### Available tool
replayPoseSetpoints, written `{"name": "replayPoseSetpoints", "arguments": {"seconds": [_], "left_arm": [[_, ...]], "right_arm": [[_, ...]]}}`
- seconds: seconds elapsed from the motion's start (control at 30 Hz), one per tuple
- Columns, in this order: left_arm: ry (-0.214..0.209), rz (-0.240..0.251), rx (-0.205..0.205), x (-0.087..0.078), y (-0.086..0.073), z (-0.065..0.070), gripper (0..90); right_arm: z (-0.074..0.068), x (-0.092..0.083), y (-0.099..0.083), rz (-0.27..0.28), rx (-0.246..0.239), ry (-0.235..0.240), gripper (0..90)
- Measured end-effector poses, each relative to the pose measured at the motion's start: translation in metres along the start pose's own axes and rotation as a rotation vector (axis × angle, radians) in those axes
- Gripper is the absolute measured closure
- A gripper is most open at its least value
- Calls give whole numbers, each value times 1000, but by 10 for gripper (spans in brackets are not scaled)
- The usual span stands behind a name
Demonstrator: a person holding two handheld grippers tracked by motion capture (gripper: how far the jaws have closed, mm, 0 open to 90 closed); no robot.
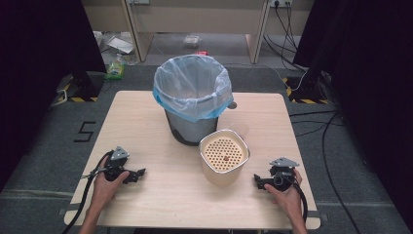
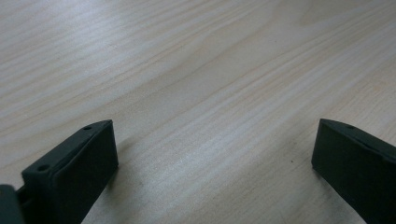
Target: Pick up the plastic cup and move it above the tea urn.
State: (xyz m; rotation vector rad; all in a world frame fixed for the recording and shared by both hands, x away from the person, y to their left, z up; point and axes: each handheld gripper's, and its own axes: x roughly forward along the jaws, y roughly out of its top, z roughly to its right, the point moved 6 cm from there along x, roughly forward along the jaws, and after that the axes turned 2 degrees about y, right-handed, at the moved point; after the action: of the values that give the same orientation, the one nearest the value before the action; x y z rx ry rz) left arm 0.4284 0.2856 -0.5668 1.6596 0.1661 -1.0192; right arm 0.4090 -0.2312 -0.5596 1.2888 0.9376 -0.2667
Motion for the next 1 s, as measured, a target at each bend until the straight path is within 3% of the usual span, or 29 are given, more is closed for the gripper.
{"name": "replayPoseSetpoints", "arguments": {"seconds": [0.13,0.2,0.33,0.4,0.5,0.7,1.0], "left_arm": [[0,0,0,0,0,0,0],[0,0,0,0,0,0,0],[0,0,0,0,0,0,0],[0,0,0,0,0,0,0],[0,0,0,0,0,0,0],[0,0,0,0,0,0,0],[0,1,-1,0,0,0,0]], "right_arm": [[-1,-1,0,10,-5,9,62],[-2,-3,1,33,-15,22,185],[-2,-4,2,49,-16,27,161],[-1,-7,5,72,-17,22,225],[-1,-13,10,88,-17,16,206],[-1,-35,39,173,13,-6,263],[1,-36,67,179,4,-15,336]]}}
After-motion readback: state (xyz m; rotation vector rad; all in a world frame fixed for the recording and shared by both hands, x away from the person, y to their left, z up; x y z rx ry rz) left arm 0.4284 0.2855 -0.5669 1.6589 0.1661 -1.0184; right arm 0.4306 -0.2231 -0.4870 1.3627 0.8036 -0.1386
